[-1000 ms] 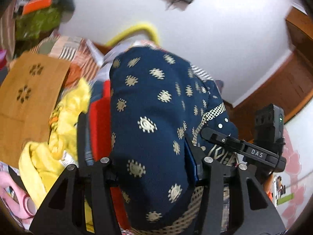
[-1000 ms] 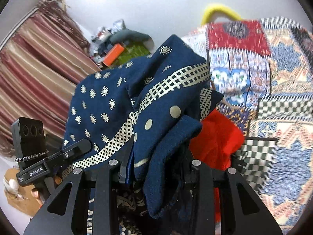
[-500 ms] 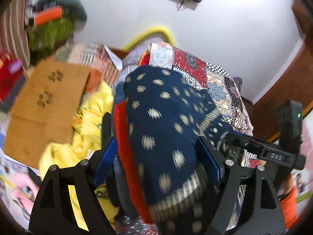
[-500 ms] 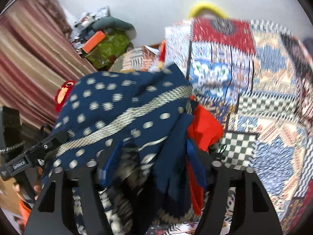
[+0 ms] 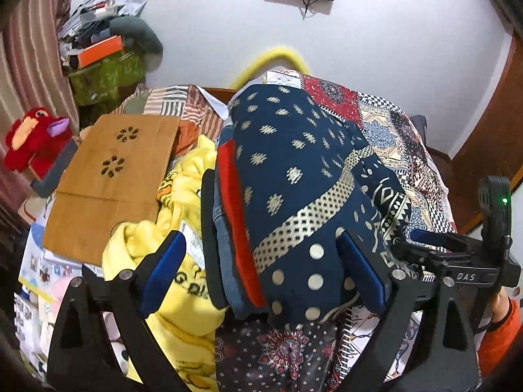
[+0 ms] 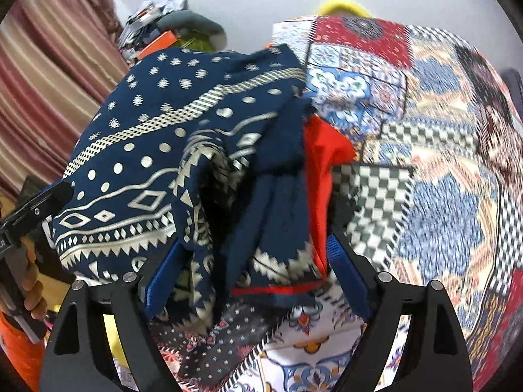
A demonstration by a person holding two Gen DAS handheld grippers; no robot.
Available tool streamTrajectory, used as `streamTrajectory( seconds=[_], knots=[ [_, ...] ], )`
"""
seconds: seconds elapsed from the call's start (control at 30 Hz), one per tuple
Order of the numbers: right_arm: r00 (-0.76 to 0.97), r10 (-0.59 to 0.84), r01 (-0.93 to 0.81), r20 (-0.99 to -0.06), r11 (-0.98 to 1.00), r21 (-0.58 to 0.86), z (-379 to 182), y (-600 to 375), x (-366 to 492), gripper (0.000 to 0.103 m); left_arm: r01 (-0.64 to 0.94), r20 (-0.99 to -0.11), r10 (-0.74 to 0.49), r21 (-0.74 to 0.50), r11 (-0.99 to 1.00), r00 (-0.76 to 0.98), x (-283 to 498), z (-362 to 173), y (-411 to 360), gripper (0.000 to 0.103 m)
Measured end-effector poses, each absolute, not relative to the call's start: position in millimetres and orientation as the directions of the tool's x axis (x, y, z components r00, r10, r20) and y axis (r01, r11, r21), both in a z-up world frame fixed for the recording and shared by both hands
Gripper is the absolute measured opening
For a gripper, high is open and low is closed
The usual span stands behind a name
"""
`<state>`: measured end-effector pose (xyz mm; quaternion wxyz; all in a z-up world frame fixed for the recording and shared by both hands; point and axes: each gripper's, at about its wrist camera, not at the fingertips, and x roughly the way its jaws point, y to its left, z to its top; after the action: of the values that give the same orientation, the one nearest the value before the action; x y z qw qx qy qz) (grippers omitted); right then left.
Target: Fold large clothes
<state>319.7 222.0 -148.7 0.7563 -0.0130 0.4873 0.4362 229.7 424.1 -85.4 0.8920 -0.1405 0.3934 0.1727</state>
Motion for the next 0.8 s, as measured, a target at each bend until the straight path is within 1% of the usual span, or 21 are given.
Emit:
streamTrajectory(
  seconds=[0.07, 0.2, 0.3, 0.37, 0.47, 0.63, 0.8],
  knots=[
    [0.164, 0.646, -0.667, -0.746, 0.629, 0.398, -143.6, 210.0, 318.2, 0.084, -0.429, -0.747, 0.214, -0.104, 0.897, 0.629, 224.1, -81.2, 420.6, 0.095],
    [0.255, 0.639, -0.683, -0.726, 0.65, 0.332, -117.6, 182.3, 302.6, 0.084, -0.428, -0.727, 0.26, -0.052, 0.902, 0.635, 207.7, -66.4, 400.7, 0.094],
    [0.305, 0.663, -0.708, -0.684, 0.638, 0.303, -93.8, 163.4, 286.8, 0.084, -0.407, -0.693, 0.274, -0.03, 0.913, 0.667, 189.0, -48.4, 377.4, 0.094],
    [0.339, 0.684, -0.721, -0.646, 0.63, 0.289, -72.9, 149.4, 272.0, 0.084, -0.385, -0.655, 0.278, -0.023, 0.922, 0.703, 172.2, -30.8, 356.5, 0.094],
    [0.387, 0.73, -0.736, -0.563, 0.612, 0.288, -38.6, 125.0, 245.8, 0.084, -0.358, -0.593, 0.277, -0.022, 0.933, 0.756, 148.2, -4.0, 328.1, 0.094],
    [0.448, 0.796, -0.764, -0.408, 0.578, 0.288, 8.5, 82.9, 200.6, 0.084, -0.33, -0.444, 0.291, -0.009, 0.944, 0.847, 95.5, 42.0, 278.4, 0.094],
    [0.503, 0.831, -0.8, -0.238, 0.551, 0.236, 43.1, 43.9, 143.1, 0.084, -0.324, -0.281, 0.315, 0.012, 0.946, 0.907, 39.0, 71.6, 230.4, 0.094]
  ],
)
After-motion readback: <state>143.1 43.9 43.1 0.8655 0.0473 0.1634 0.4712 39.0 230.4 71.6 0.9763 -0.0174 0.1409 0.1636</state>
